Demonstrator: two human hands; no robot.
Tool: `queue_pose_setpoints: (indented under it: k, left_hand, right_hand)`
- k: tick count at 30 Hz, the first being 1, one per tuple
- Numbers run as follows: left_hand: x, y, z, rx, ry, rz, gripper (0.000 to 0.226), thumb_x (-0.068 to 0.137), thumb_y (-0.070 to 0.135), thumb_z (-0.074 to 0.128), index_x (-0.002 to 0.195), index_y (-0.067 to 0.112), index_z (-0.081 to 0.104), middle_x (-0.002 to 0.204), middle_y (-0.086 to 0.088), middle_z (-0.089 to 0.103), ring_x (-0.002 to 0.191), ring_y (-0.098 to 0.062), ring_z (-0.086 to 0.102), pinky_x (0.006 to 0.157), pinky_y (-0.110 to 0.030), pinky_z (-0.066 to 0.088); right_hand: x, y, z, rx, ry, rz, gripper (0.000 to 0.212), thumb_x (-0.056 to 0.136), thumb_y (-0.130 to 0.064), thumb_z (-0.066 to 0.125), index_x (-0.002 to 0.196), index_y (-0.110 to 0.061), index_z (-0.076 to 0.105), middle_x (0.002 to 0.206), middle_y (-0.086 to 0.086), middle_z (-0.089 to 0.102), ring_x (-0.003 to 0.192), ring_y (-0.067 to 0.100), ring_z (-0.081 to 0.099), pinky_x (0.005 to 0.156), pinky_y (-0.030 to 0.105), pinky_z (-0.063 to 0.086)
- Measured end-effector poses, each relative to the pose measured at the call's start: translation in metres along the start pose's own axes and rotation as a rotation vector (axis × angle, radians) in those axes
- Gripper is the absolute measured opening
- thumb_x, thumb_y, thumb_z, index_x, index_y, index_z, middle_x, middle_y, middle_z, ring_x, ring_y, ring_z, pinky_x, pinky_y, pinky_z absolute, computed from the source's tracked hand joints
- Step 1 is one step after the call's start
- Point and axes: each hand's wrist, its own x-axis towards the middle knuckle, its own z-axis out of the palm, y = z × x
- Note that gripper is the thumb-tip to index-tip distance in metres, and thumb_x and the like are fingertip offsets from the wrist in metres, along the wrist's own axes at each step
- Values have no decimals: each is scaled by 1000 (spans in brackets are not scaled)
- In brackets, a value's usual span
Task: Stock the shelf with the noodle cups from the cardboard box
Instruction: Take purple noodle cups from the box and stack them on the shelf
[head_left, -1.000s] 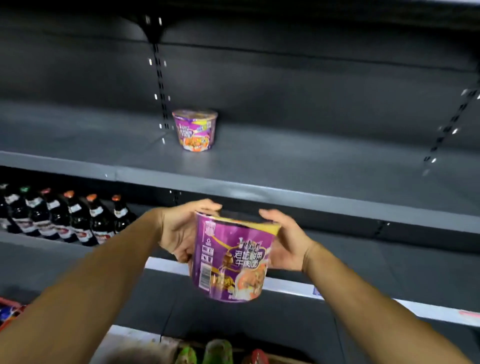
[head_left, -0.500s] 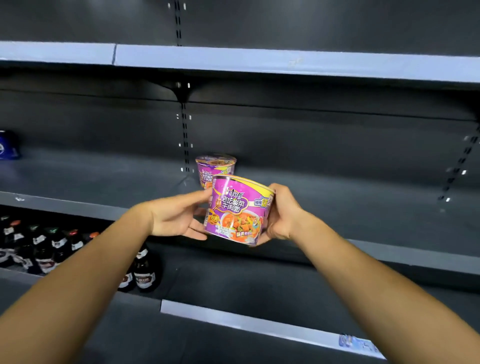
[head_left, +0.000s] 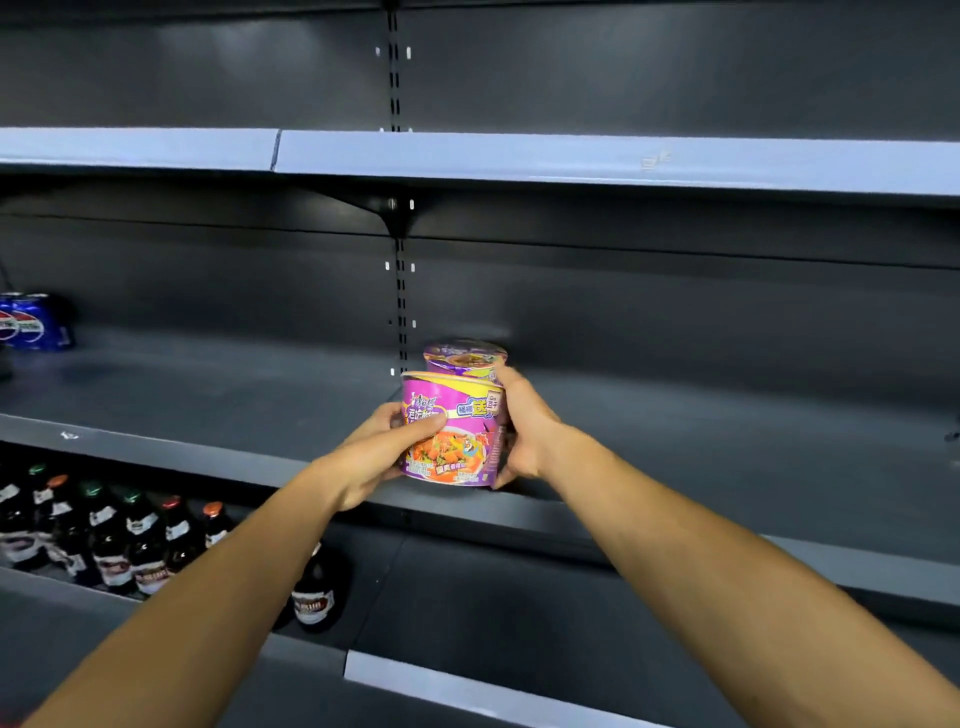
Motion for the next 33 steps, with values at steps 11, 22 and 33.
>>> queue_pose_setpoints:
  k: [11, 22, 33]
  left_hand:
    - [54, -31, -20, -49, -36, 153, 61, 81, 12, 71, 134, 24, 43, 122, -1, 65, 111, -15, 63, 97, -35, 50]
    - [75, -42, -24, 127, -6, 142, 118, 46, 36, 93, 142, 32, 24, 126, 13, 54, 113, -9, 58, 97, -36, 50]
    - [72, -44, -26, 113, 59, 156, 97, 66, 2, 83, 144, 23, 29, 137, 0, 49, 119, -18, 52, 90, -30, 50]
  right_hand:
    - [71, 21, 10, 72, -58, -249, 53, 88, -44, 60, 134, -23, 43, 109, 4, 70, 95, 21, 69, 88, 42, 54]
    - [95, 35, 9, 159, -31, -324, 40, 93, -23, 53, 131, -20, 42, 113, 6, 67, 96, 22, 68, 75, 31, 55]
    - [83, 34, 8, 173, 21, -282, 33, 93, -25, 54, 124, -15, 47, 96, 1, 68, 81, 15, 68, 63, 25, 52]
